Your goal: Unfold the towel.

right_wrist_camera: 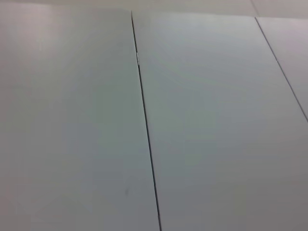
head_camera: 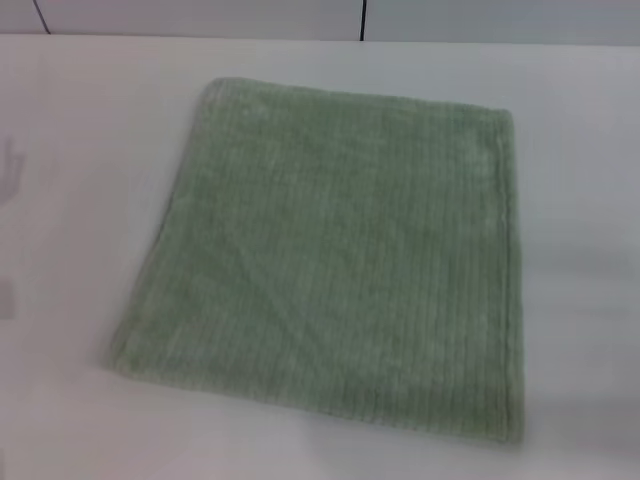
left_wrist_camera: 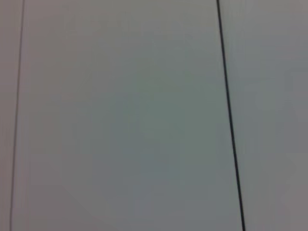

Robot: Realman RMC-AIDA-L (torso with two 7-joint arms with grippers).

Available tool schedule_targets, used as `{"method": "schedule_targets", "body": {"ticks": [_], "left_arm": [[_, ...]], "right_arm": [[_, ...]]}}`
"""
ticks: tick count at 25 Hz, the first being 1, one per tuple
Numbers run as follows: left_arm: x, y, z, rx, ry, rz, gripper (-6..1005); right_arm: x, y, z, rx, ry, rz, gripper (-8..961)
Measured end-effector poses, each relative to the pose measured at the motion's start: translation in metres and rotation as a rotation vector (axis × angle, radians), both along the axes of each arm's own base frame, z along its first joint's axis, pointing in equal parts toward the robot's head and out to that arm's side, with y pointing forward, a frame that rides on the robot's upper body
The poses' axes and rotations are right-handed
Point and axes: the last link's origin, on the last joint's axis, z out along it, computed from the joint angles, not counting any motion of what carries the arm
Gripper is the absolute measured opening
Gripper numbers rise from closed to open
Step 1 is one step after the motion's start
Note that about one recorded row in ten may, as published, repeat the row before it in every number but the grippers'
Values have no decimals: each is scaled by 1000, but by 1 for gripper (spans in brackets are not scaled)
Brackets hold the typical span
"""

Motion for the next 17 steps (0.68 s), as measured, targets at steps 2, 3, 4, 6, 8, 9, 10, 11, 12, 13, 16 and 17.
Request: {"method": "schedule_targets", "body": {"ticks": [2, 3, 4, 6, 8, 9, 10, 11, 12, 13, 16, 17], "left_arm": [[0, 2, -3, -20, 7, 2, 842], [0, 2, -3, -20, 7, 2, 842], [-1, 3, -4, -29, 9, 9, 842], [-3, 4, -5, -42, 13, 20, 842], [-3, 5, -6, -46, 16, 23, 842], [-3, 5, -6, -46, 16, 23, 842], [-3, 5, -6, -46, 16, 23, 842], [-4, 3, -5, -44, 19, 25, 842], [-4, 3, -5, -44, 19, 25, 842], [-5, 2, -5, -41, 19, 27, 842], [-7, 0, -4, -31, 15, 36, 842], [-7, 0, -4, -29, 15, 36, 842]], "right_arm": [[2, 1, -1, -2, -6, -13, 313], [3, 2, -1, -5, -13, -19, 359], [4, 2, -2, -9, -21, -24, 406], [5, 6, -3, -16, -37, -26, 472], [5, 9, -2, -15, -42, -28, 511], [5, 9, -2, -15, -42, -28, 531], [5, 11, -2, -11, -40, -32, 550], [8, 12, 1, 8, -27, -49, 570], [8, 12, 1, 8, -27, -49, 589], [9, 13, 2, 17, -20, -57, 609], [11, 15, 3, 21, -18, -70, 668], [11, 15, 3, 21, -18, -70, 668]]}}
